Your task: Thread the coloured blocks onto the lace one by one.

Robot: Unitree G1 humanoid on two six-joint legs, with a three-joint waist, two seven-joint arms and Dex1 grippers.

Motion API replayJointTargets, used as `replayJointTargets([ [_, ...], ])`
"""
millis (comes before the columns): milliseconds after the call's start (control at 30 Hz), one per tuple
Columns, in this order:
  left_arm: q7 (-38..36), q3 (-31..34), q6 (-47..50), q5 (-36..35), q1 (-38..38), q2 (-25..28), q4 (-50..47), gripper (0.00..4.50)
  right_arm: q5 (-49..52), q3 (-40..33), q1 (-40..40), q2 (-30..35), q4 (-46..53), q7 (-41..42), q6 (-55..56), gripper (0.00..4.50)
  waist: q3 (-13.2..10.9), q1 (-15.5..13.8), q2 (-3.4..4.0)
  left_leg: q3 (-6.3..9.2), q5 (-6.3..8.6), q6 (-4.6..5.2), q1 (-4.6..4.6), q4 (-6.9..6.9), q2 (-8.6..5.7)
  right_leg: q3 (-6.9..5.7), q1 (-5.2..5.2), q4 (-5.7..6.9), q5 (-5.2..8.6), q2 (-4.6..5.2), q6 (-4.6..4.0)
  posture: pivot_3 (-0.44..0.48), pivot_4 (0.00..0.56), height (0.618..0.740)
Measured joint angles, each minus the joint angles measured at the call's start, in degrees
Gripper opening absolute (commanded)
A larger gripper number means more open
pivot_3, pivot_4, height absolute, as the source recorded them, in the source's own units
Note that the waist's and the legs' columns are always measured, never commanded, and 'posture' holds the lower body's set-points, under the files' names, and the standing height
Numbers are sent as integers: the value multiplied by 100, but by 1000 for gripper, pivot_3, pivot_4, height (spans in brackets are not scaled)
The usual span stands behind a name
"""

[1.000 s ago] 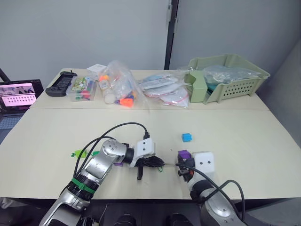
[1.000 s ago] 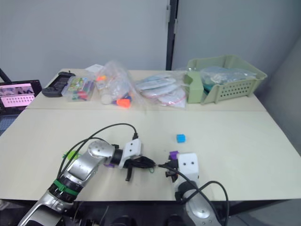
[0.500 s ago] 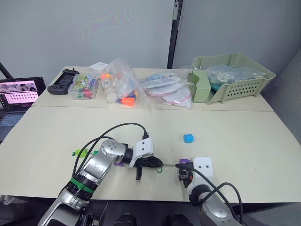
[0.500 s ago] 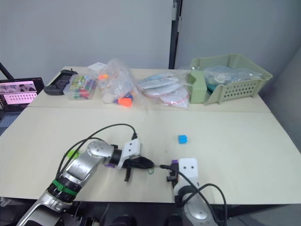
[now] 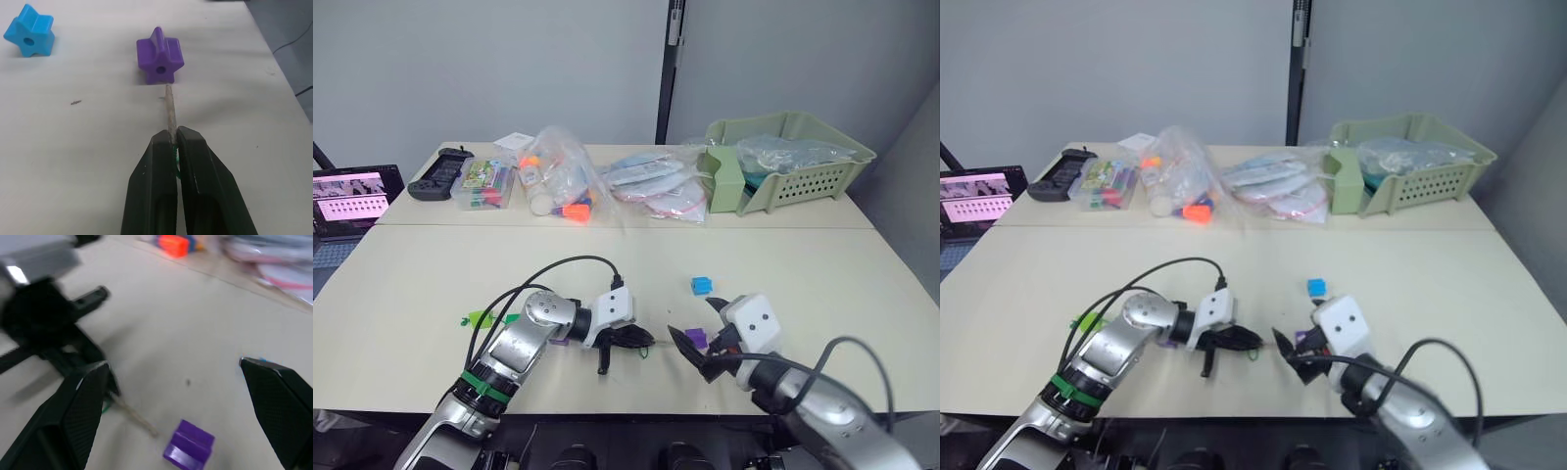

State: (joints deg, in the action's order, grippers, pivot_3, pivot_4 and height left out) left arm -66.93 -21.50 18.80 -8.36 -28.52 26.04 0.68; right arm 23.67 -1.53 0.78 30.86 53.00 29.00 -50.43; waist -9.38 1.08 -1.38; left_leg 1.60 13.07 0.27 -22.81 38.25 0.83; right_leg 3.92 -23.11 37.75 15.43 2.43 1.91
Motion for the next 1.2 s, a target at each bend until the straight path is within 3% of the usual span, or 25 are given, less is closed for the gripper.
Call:
replayJointTargets([
  [100,34,13,-1,-1,30,5,-34,0,576,-90,-681,1394,-883,1656,123,4482,-1,1,0,-8,0,0,10,-3,-1,4,13,-16,8,3,14,0,150,740],
  [200,73,32,12,-2,105,53,-150,0,206,420,-1295,2037,-2146,2803,998,4482,-2,-4,-5,-8,0,0,4,-6,0,4,6,-18,4,2,7,0,150,740],
  [367,153,45,106,-4,205,104,-323,0,-463,1263,-1704,2010,-3525,3627,2255,4482,-2,-22,-6,-6,1,2,-17,-6,-6,7,-9,-17,-13,9,-19,0,150,740],
  [600,283,63,274,-75,272,173,-526,0,-1222,1702,-2258,1663,-4922,3953,3446,4482,-4,-26,-8,-7,1,2,-12,-1,-6,9,-5,-13,-17,11,-14,0,150,740],
  [700,345,65,315,-78,271,204,-610,0,-1356,1784,-2335,1543,-5244,4053,3692,3699,-4,-27,-7,-6,1,1,-13,-1,-6,9,-6,-14,-17,12,-15,0,150,740],
  [933,434,67,435,-84,267,195,-752,0,-1456,1820,-2339,1401,-5371,4166,3936,1373,-4,-27,-7,-5,1,1,-9,-1,-5,9,-5,-10,-18,11,-16,0,150,740],
  [1200,473,-25,531,-75,213,120,-756,0,-1454,1790,-2295,1367,-5353,4121,3944,1371,-3,-27,-7,-5,1,1,-9,-1,-5,9,-4,-10,-18,11,-16,0,150,740],
])
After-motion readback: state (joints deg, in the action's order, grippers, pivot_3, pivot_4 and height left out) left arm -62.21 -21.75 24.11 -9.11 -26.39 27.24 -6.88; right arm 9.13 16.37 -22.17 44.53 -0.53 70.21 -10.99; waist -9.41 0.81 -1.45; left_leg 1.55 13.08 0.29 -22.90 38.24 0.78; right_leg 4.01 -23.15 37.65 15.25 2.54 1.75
